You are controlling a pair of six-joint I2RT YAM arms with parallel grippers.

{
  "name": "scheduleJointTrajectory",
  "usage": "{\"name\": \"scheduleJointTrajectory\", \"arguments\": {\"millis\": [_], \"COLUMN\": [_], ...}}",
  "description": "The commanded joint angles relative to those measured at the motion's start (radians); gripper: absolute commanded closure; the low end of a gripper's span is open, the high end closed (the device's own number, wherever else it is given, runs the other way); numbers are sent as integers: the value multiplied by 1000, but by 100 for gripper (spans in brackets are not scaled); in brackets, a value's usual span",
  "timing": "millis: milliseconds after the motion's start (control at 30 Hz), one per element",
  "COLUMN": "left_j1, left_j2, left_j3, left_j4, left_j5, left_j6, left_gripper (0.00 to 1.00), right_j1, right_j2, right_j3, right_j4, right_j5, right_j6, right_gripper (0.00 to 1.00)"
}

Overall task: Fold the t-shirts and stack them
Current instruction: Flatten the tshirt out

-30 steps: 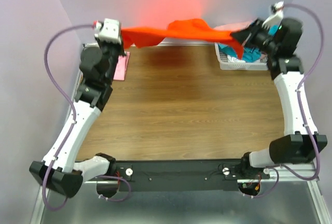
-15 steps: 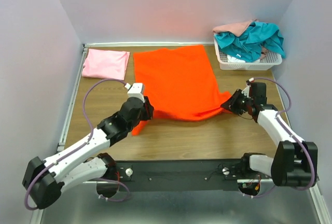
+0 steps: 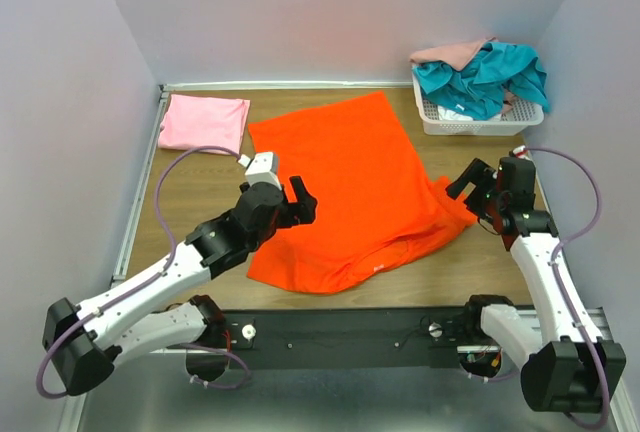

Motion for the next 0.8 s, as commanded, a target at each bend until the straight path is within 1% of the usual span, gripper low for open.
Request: {"name": "scheduleJointTrajectory", "arguments": {"millis": [0, 100, 167, 200, 233, 267, 300, 333, 367, 400, 433, 500, 533, 633, 700, 767], "left_j1": [-2, 12, 58, 92, 150, 190, 220, 280, 281, 316, 328, 345, 348, 360, 366, 368], "left_j2": [115, 187, 261, 290, 349, 383, 457, 495, 534, 571, 639, 702, 762, 854, 897, 907], "left_j3": [87, 162, 200, 214, 237, 248, 272, 288, 303, 321, 358, 390, 416, 438, 440, 424], "left_j4": [49, 65, 108, 151, 176, 225, 245, 254, 262, 279, 279, 280, 280, 277, 273, 267], "left_j5": [-88, -140, -126, -76, -42, 40, 71, 92, 107, 125, 133, 147, 150, 187, 207, 207], "left_j6": [49, 87, 130, 172, 188, 211, 237, 242, 250, 262, 277, 296, 305, 306, 300, 291], "left_gripper": [1, 2, 1, 1, 1, 1, 1, 1, 1, 2, 1, 2, 2, 2, 2, 2], "right_j1": [-6, -6, -6, -6, -6, -6, -6, -5, -5, -5, -5, -3, -3, 1, 5, 6], "right_j2": [-40, -19, 12, 28, 77, 100, 157, 180, 209, 237, 263, 350, 387, 487, 559, 605], "right_j3": [54, 60, 51, 48, 46, 45, 46, 43, 43, 45, 46, 54, 63, 80, 99, 129], "right_j4": [-95, -106, -82, -65, -31, -13, 16, 36, 55, 64, 83, 100, 110, 152, 167, 179], "right_j5": [90, 60, 30, -15, -63, -78, -98, -106, -111, -103, -97, -74, -60, -59, -48, -46], "right_j6": [-3, -23, -35, -41, -52, -55, -55, -54, -52, -49, -52, -51, -54, -55, -51, -54], "right_gripper": [0, 0, 0, 0, 0, 0, 0, 0, 0, 0, 0, 0, 0, 0, 0, 0]}}
